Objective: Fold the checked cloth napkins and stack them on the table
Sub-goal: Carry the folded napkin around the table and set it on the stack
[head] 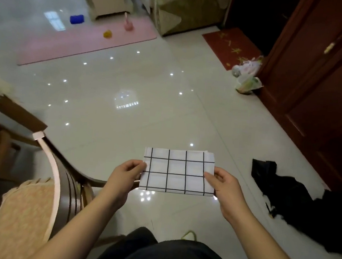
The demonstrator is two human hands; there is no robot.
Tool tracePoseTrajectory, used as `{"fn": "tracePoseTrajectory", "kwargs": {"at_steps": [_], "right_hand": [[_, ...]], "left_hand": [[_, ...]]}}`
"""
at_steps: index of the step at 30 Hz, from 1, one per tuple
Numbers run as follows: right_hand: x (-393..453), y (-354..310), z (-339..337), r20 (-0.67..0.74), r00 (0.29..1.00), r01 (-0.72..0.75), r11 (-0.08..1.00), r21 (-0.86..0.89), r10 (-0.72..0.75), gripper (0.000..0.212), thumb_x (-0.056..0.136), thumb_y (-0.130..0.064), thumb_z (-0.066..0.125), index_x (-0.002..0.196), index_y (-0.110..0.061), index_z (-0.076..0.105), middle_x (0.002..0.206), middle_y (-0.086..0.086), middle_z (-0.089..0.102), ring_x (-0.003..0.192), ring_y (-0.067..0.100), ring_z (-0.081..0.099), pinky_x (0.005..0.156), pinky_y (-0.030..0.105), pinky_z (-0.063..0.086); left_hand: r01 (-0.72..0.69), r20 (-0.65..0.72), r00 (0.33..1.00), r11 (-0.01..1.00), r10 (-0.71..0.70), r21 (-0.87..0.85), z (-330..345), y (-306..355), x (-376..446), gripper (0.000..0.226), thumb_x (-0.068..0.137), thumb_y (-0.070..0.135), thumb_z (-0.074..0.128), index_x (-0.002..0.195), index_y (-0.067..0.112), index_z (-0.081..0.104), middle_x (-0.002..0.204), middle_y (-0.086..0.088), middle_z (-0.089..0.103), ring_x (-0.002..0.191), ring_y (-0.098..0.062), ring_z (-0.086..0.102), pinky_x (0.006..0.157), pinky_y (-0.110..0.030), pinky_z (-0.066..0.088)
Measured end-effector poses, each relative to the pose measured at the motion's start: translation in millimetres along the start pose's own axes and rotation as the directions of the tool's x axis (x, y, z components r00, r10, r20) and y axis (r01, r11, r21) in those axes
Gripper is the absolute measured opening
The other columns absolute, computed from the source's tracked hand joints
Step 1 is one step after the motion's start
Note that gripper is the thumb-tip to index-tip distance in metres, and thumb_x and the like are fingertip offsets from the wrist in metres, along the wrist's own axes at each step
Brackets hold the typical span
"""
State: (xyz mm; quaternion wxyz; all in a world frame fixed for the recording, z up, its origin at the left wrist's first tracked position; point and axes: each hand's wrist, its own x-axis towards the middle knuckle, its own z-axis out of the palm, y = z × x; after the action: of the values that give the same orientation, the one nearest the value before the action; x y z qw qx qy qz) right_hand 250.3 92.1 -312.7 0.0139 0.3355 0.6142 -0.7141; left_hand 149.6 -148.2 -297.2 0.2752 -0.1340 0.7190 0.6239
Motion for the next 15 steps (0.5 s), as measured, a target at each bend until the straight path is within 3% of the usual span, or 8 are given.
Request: {"fn": "tracePoseTrajectory", "kwargs": {"at_steps": [2,4,9,15], "right_hand": [[16.7,-10.6,10.9,0.057,0.998,0.017,0.999,-0.037,-0.015,0.015,0.094,-0.012,0.062,0.103,-0.017,0.072,0.101,0.000,0.076,0.096,0.017,0.071,0.081,0.029,0.055],[34.6,-19.1,24.4,0.099,0.995,0.016,0.998,-0.057,-0.010,0.016,0.093,-0.012,0.064,0.106,-0.018,0.071,0.102,0.001,0.076,0.098,0.019,0.071,0.086,0.035,0.056],[82.4,-33.6,70.9,0.185,0.983,0.006,0.988,-0.153,0.022,0.024,0.088,-0.022,0.069,0.112,-0.021,0.069,0.105,0.000,0.075,0.103,0.021,0.069,0.097,0.048,0.052],[138.4,-67.7,144.3,0.280,0.960,0.052,0.962,-0.268,0.026,0.014,0.093,-0.011,0.063,0.102,-0.018,0.071,0.095,0.002,0.076,0.092,0.021,0.072,0.085,0.039,0.057]], "left_hand": [[0.000,-0.041,0.999,1.000,-0.001,-0.015,-8.5,0.5,6.3,0.015,0.096,0.016,0.058,0.082,0.012,0.061,0.052,0.013,0.054,0.047,-0.001,0.050,0.046,-0.014,0.042],[-0.005,-0.088,0.996,1.000,0.004,-0.009,-19.8,2.2,15.9,0.014,0.096,0.015,0.058,0.083,0.011,0.063,0.052,0.012,0.053,0.046,-0.002,0.048,0.046,-0.015,0.041],[-0.010,-0.217,0.976,0.998,-0.004,-0.061,-56.1,8.7,51.3,0.007,0.093,0.017,0.064,0.097,0.012,0.067,0.064,0.005,0.058,0.059,-0.010,0.050,0.059,-0.025,0.044],[-0.032,-0.267,0.964,0.989,-0.009,-0.148,-105.9,24.3,103.0,0.013,0.093,0.021,0.064,0.102,0.013,0.068,0.085,-0.008,0.066,0.080,-0.019,0.061,0.079,-0.040,0.054]]}}
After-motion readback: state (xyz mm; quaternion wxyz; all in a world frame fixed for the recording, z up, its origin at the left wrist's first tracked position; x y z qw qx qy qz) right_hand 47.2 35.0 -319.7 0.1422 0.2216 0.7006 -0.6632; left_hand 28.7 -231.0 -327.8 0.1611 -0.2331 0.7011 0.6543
